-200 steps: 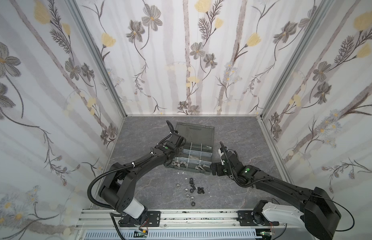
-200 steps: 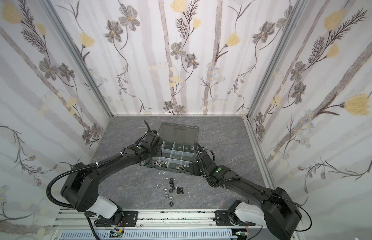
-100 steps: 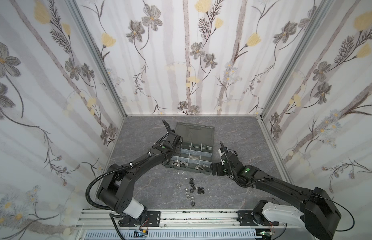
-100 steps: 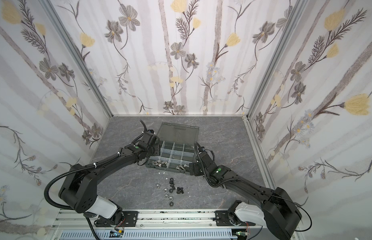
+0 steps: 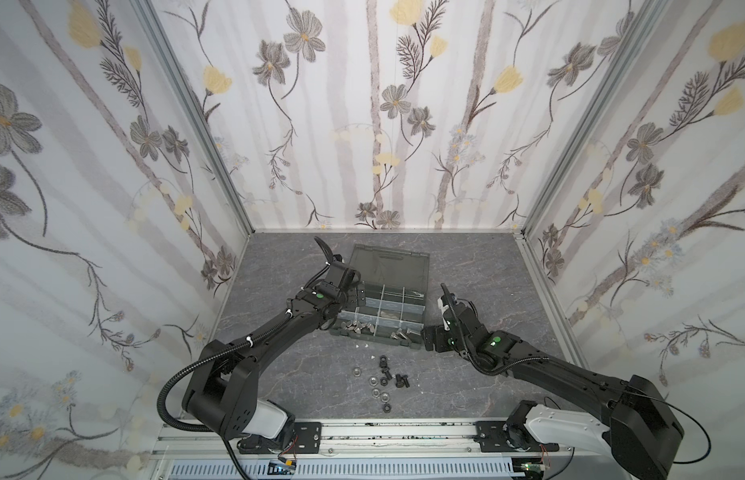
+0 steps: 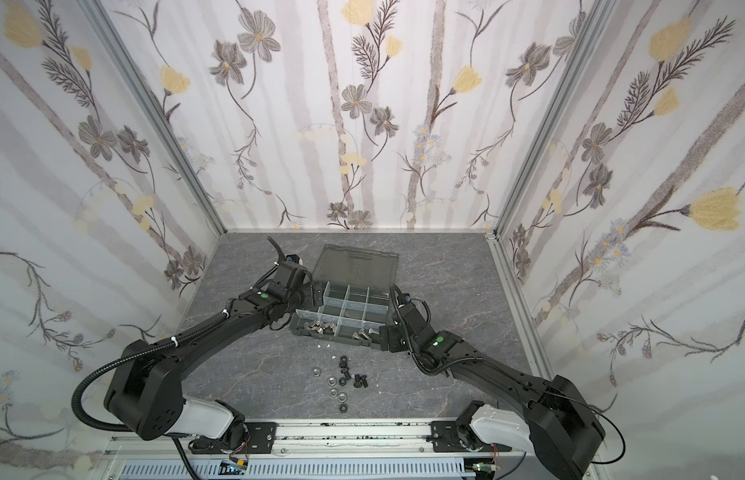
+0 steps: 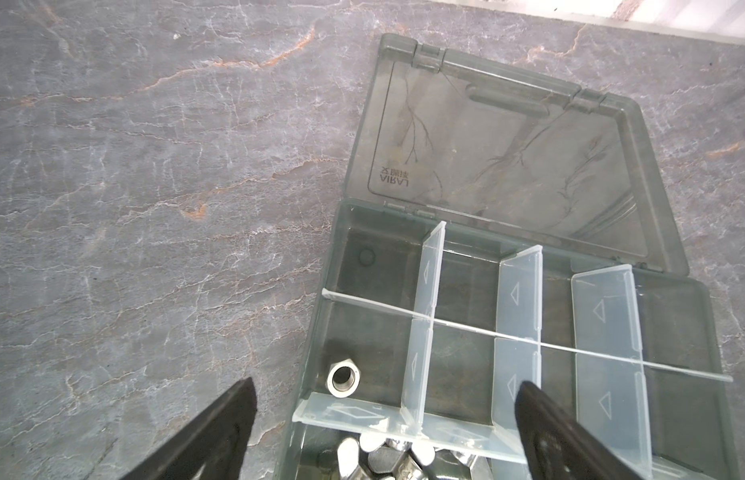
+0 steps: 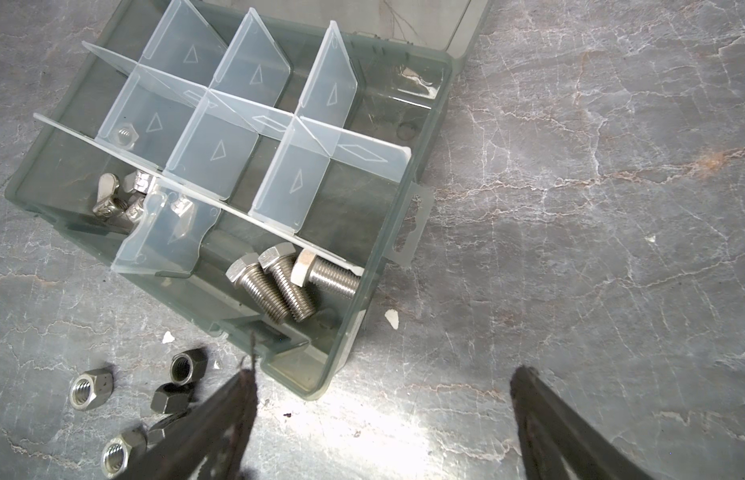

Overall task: Sort the screws and nuts into containers
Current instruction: 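Withdraw the left gripper while the right gripper reaches to a hex nut in the pile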

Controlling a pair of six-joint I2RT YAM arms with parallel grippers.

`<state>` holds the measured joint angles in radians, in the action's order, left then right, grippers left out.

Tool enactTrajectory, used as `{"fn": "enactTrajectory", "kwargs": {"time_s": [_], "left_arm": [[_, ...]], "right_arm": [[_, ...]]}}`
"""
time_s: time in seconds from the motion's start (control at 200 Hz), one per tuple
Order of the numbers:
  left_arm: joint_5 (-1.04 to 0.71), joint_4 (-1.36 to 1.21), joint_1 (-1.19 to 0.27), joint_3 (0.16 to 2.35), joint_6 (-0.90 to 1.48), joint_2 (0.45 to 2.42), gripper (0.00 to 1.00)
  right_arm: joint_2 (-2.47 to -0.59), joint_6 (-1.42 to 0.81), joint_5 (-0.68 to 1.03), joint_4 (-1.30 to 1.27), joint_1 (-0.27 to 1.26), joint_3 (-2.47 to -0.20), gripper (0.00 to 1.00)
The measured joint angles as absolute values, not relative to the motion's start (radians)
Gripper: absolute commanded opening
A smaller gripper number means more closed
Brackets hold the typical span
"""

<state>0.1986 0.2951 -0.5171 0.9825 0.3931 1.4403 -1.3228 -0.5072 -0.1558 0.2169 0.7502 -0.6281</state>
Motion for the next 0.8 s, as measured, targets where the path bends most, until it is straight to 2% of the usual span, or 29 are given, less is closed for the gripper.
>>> {"fn": "enactTrajectory", "kwargs": {"time_s": [0.6, 0.804], "left_arm": [[0.202, 0.285, -0.505, 0.897, 0.433, 1.351, 1.00], [0.202, 0.281, -0.487, 0.868, 0.453, 1.314, 1.00]], "right_arm": [[-1.291, -0.504, -0.141, 0.219, 0.747, -0.635, 0.93], [-1.308, -0.505, -0.130, 0.220, 0.799, -0.681, 0.93]]}}
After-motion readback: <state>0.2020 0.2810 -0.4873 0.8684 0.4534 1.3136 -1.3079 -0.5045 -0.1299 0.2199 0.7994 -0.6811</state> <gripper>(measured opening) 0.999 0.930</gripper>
